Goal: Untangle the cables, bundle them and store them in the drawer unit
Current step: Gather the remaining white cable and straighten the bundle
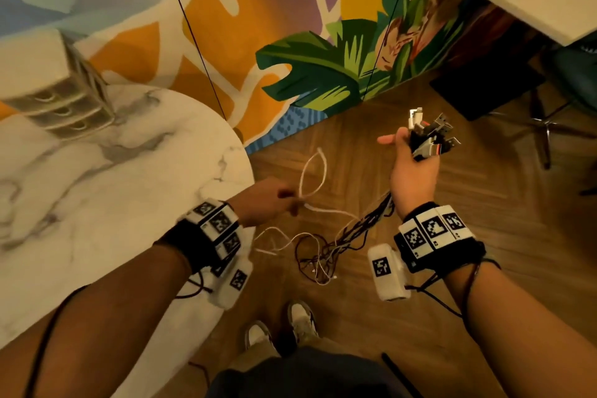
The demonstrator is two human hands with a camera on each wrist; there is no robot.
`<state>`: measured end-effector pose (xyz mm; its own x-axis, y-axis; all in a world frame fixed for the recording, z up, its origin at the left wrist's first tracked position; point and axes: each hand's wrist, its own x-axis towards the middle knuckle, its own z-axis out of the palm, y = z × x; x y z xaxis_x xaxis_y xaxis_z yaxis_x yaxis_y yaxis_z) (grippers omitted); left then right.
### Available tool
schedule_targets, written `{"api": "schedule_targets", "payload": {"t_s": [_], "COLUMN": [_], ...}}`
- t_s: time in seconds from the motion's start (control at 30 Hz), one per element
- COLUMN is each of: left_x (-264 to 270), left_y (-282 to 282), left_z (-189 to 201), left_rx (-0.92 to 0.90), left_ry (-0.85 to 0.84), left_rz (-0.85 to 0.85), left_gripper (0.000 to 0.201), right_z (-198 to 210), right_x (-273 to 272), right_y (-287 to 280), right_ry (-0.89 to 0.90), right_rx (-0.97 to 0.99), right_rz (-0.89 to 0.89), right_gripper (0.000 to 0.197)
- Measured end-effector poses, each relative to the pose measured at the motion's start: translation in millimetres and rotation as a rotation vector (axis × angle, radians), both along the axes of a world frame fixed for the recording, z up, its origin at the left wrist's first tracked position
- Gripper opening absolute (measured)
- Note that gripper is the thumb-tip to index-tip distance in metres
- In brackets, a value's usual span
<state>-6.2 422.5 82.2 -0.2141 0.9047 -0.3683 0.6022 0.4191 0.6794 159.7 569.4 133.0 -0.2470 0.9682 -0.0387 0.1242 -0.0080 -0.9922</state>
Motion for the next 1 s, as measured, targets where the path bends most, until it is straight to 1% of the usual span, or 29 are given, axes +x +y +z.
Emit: {"api": "schedule_targets", "payload": {"t_s": [0.07,0.13,0.17,0.2,0.27,0.3,0.33,0.37,0.4,0.43,0.47,0.5,0.53,0.57,0.6,0.63,0.7,0.73,0.77,0.83,0.9,0.93,1.0], "left_x": [-11.8,-20.9,-25.1,-28.6,-34.1,-35.5,-36.4,-35.3,-33.4,-30.0,-26.8,-23.2,-20.0,-17.9,-15.3,-11.0,1.0,9.8,18.2,35.1,45.1,47.8,50.9], "left_y": [-18.8,-29.6,-32.0,-31.8,-26.7,-22.4,-18.9,-15.7,-13.9,-15.5,-17.2,-19.0,-19.3,-16.9,-9.6,-1.5,20.7,32.0,45.1,66.5,81.0,86.1,92.5], "left_z": [-22.8,-36.9,-41.8,-43.5,-40.4,-37.4,-36.2,-35.8,-39.6,-46.7,-56.6,-65.5,-71.3,-73.5,-69.3,-61.2,-36.5,-21.7,-8.3,16.1,32.3,38.9,51.9], "left_rx": [-0.145,-0.225,-0.243,-0.234,-0.146,-0.077,-0.012,0.014,-0.008,-0.082,-0.198,-0.328,-0.427,-0.453,-0.396,-0.260,0.085,0.210,0.287,0.320,0.319,0.332,0.405], "left_ry": [0.070,0.160,0.197,0.223,0.231,0.204,0.144,0.083,0.048,0.054,0.121,0.230,0.352,0.434,0.456,0.424,0.267,0.205,0.165,0.054,-0.100,-0.156,-0.267], "left_rz": [-0.012,0.014,0.033,0.052,0.116,0.158,0.196,0.221,0.217,0.178,0.101,0.007,-0.066,-0.088,-0.077,-0.057,-0.027,-0.028,-0.039,-0.056,-0.047,-0.030,0.006], "left_gripper": [0.035,0.035,0.039,0.046,0.059,0.059,0.054,0.048,0.042,0.036,0.031,0.031,0.035,0.037,0.038,0.037,0.042,0.046,0.049,0.051,0.049,0.046,0.036], "right_z": [5.4,9.5,12.3,14.6,18.3,19.1,19.3,17.9,16.6,15.1,13.4,11.9,9.9,9.6,8.3,6.0,1.5,0.5,1.5,8.0,17.9,20.7,26.7], "right_x": [-3.5,-6.6,-7.4,-8.6,-8.5,-8.2,-7.8,-7.3,-7.1,-6.9,-6.8,-6.9,-7.4,-7.9,-9.2,-10.5,-14.3,-16.3,-18.9,-23.0,-27.2,-29.2,-31.8], "right_y": [0.9,1.4,0.5,0.9,2.1,3.2,4.8,6.9,9.7,11.5,13.7,15.8,18.0,18.6,20.5,21.7,23.8,23.3,22.9,19.7,17.1,17.6,20.5], "right_ry": [0.001,-0.012,-0.021,-0.027,-0.019,-0.009,-0.001,0.001,0.004,0.009,0.018,0.028,0.037,0.046,0.052,0.048,0.020,0.019,0.025,0.065,0.092,0.083,0.016], "right_rx": [0.012,0.022,0.023,0.027,0.034,0.031,0.028,0.028,0.028,0.027,0.028,0.032,0.029,0.026,0.021,0.018,0.005,-0.009,-0.018,-0.032,-0.046,-0.039,0.035], "right_rz": [0.001,0.005,0.008,0.011,0.005,0.005,0.011,0.016,0.017,0.016,0.011,0.003,0.002,0.008,0.019,0.039,0.085,0.128,0.186,0.293,0.377,0.408,0.482], "right_gripper": [0.055,0.056,0.056,0.056,0.051,0.050,0.051,0.054,0.054,0.050,0.045,0.043,0.041,0.041,0.042,0.043,0.039,0.037,0.038,0.044,0.042,0.042,0.041]}}
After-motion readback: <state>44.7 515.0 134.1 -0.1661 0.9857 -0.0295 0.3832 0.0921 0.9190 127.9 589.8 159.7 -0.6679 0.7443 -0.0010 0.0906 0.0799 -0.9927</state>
